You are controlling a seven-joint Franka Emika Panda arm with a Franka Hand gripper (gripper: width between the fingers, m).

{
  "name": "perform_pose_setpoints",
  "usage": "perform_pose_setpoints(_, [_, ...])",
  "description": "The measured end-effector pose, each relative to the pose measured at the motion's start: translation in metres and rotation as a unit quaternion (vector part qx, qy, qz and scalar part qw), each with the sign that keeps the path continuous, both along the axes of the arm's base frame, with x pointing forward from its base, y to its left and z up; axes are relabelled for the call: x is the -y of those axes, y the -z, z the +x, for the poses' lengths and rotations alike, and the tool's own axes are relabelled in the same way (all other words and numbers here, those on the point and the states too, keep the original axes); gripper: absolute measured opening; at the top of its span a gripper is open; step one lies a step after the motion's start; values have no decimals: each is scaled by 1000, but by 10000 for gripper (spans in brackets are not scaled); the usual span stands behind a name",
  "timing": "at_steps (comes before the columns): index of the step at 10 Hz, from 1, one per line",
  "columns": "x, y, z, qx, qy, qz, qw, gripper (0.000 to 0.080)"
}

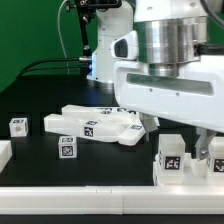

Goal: Assemble chair

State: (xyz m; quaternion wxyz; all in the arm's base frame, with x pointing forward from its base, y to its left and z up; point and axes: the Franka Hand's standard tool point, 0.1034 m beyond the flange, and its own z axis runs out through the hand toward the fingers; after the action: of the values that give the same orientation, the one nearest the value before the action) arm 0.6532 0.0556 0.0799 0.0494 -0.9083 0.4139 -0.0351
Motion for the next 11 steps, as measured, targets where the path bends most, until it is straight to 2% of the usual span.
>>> perform_pose_setpoints(3, [6,1,0,7,-142,-18,990,648])
perform_pose_setpoints(5, [16,-1,3,18,-295,-44,954,648])
perform_pose_setpoints(6, [17,-1,3,21,-309,-46,950,648])
perform_pose_setpoints(7, [16,0,3,20,-292,-45,955,648])
perform_pose_setpoints(8, [17,0,3,20,-291,-45,955,559])
perform_pose_setpoints(9, [17,0,3,19,-289,-45,956,377])
perform_pose_setpoints(10, [17,1,3,17,-241,-39,970,282])
perform_pose_setpoints(11, [17,1,3,15,-205,-35,978,282])
